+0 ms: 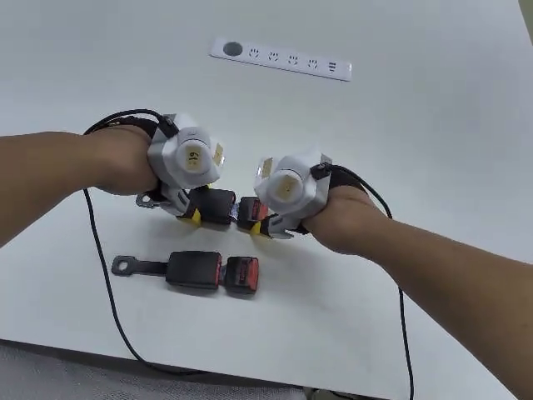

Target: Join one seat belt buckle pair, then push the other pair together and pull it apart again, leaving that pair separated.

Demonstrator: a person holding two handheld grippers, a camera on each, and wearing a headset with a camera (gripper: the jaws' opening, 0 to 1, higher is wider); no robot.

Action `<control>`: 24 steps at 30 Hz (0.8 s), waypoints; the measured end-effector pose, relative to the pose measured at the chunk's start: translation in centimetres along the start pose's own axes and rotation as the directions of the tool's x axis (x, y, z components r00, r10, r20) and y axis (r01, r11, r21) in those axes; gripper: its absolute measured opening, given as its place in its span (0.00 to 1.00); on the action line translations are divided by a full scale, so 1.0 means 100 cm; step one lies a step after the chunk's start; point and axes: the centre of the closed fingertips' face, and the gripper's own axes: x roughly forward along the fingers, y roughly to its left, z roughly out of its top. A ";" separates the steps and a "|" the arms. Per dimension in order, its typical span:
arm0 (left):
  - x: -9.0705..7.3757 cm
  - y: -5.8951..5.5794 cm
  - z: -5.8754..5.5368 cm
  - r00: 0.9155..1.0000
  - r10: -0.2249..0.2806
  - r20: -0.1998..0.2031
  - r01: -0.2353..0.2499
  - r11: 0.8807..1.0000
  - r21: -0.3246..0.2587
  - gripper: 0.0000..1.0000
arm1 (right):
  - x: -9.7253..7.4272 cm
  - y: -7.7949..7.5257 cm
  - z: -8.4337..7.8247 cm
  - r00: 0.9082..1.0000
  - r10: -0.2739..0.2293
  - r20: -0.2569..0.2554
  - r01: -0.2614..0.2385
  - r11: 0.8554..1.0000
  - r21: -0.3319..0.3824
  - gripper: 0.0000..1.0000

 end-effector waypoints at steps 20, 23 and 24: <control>0.000 -0.002 0.001 1.000 0.003 0.003 -0.003 1.000 -0.004 0.32 | -0.009 0.001 -0.014 1.000 -0.012 0.001 0.012 1.000 0.002 0.33; -0.001 -0.003 0.000 1.000 0.004 0.004 -0.004 1.000 -0.006 0.32 | -0.011 0.001 -0.016 1.000 -0.018 -0.005 0.018 1.000 0.002 0.34; -0.001 -0.003 0.000 1.000 0.005 0.004 -0.005 1.000 -0.008 0.33 | -0.012 0.001 -0.019 1.000 -0.020 -0.009 0.020 1.000 0.003 0.34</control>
